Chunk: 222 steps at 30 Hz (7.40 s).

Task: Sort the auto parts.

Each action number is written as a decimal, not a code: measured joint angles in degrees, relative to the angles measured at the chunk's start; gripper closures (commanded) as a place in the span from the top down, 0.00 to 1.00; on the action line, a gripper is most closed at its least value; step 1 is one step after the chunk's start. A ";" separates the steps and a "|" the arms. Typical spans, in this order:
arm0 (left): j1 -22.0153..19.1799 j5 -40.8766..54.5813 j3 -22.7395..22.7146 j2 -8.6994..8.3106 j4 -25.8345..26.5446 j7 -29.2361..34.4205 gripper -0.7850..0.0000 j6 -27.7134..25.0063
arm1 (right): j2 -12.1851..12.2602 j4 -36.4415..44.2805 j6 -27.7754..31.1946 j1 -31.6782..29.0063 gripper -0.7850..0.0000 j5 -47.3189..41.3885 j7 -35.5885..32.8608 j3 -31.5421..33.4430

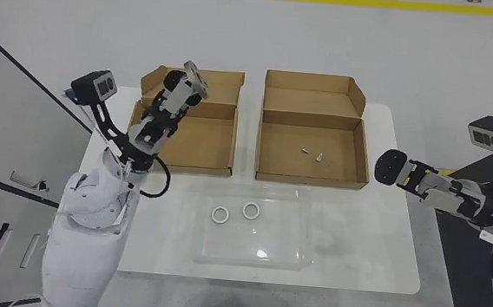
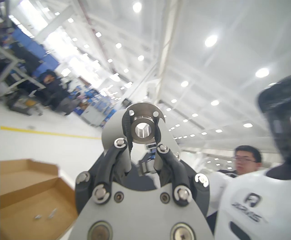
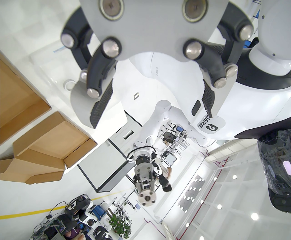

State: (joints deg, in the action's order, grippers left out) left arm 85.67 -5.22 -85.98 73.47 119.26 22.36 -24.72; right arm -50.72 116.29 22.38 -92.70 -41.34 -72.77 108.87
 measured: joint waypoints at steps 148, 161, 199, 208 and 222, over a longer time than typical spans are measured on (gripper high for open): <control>-12.56 -58.23 18.57 -3.17 5.05 54.31 1.00 10.48 | 0.00 0.00 0.00 0.00 1.00 0.00 0.00 0.00; -7.13 -61.07 23.77 -3.91 6.07 58.83 1.00 11.62 | 0.00 0.00 0.00 0.00 1.00 0.00 0.00 0.00; -8.83 -58.57 35.04 -2.37 -1.58 55.84 0.93 25.92 | 0.00 0.00 0.00 0.00 1.00 0.00 0.00 0.00; -9.77 -58.90 35.94 -2.21 -4.84 54.06 0.74 25.94 | 0.00 0.00 0.00 0.00 1.00 0.00 0.00 0.00; -12.24 -63.57 38.15 -1.89 -11.50 51.58 0.44 23.93 | 0.00 0.00 0.00 0.00 1.00 0.00 0.00 0.00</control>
State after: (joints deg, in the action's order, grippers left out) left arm 73.43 -68.79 -47.83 71.58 107.76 73.94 -0.79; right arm -50.72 116.29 22.38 -92.70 -41.34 -72.77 108.87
